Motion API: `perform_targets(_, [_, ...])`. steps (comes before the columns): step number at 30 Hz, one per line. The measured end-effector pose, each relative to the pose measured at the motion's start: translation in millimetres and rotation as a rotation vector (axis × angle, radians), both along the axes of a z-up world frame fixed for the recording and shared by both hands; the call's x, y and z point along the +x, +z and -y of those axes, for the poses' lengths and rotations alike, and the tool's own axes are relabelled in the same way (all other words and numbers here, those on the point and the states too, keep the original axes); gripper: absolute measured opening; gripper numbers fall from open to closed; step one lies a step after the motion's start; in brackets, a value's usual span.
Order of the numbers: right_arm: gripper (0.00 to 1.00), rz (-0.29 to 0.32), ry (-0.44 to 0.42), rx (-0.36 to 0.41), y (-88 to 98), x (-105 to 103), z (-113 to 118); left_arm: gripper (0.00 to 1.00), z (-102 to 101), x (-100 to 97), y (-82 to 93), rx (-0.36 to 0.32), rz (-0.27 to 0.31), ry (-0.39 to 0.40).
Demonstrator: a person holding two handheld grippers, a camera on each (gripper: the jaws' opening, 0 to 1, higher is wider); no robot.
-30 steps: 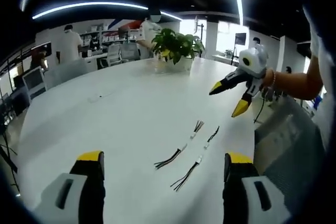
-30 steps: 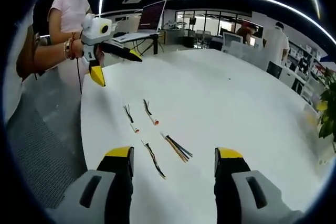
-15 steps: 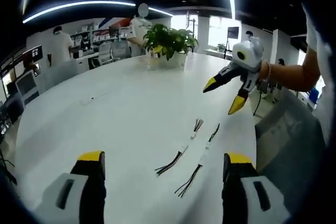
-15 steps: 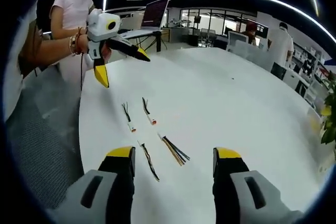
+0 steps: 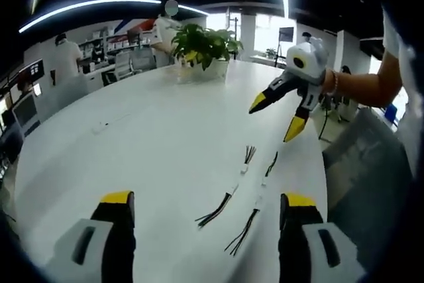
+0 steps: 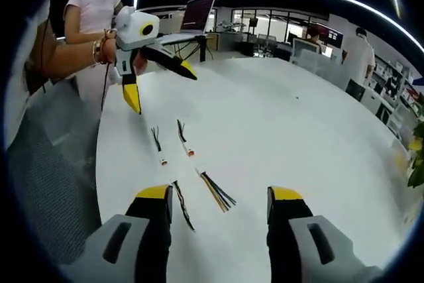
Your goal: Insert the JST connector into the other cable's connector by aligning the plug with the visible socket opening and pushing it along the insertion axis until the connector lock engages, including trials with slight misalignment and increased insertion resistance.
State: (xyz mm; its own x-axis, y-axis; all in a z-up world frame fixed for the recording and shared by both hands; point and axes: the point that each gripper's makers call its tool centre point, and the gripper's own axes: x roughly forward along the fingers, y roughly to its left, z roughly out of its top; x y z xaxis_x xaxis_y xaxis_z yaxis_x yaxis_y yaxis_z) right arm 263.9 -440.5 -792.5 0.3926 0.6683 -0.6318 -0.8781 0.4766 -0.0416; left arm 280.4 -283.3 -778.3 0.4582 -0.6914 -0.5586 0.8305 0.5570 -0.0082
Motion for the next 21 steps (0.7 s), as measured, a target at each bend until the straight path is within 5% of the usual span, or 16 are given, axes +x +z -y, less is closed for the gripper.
perform_targets(21, [0.51,-0.035,0.047,-0.01,-18.3,11,-10,0.82,14,12.8,-22.6,0.037,-0.025,-0.084])
